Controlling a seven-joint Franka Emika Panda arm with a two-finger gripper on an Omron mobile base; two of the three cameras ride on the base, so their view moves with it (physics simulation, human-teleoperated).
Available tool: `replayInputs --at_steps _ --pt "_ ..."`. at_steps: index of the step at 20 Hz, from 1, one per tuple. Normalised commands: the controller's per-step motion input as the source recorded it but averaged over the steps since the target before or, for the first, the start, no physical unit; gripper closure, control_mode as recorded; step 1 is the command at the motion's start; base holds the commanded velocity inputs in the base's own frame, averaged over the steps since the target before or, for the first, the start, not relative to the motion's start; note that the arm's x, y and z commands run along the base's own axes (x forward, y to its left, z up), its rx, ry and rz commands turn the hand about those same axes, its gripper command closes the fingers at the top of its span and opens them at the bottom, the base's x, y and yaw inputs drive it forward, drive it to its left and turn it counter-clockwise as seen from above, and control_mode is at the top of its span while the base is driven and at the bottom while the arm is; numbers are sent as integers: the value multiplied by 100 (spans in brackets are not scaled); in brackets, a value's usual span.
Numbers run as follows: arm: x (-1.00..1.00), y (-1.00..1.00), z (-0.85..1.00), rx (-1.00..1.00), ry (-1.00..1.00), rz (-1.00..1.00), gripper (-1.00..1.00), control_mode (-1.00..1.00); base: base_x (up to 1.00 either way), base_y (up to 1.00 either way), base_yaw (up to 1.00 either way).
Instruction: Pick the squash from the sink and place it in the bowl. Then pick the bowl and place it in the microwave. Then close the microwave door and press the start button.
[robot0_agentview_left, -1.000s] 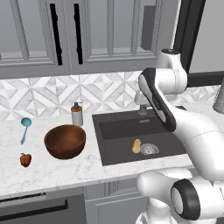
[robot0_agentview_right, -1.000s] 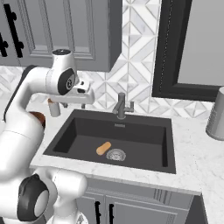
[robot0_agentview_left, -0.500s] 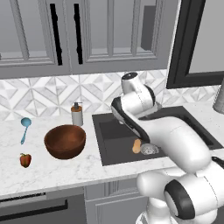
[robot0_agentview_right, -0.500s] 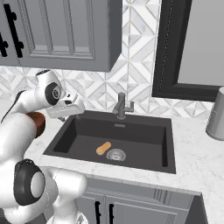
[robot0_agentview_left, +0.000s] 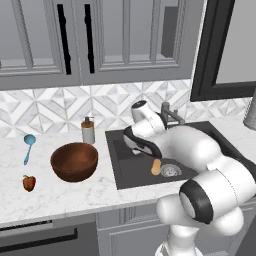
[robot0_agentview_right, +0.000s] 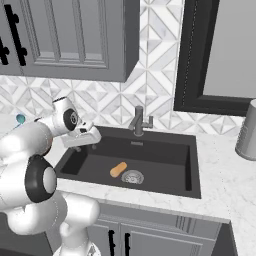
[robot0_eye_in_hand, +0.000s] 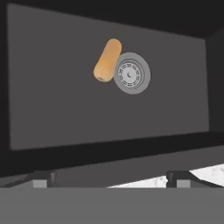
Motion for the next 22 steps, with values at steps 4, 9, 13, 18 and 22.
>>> replayInputs --at_steps 4,9,13,18,22 --pt "30 -11 -53 0 3 -1 -100 -100 0 0 0" --pt "2 -29 -47 0 14 -1 -100 -100 0 0 0" --pt "0 -26 -57 0 13 -2 -100 -100 0 0 0" --pt "0 -24 -55 0 1 0 -100 -100 0 0 0" --pt "5 -21 -49 0 1 -1 -100 -100 0 0 0"
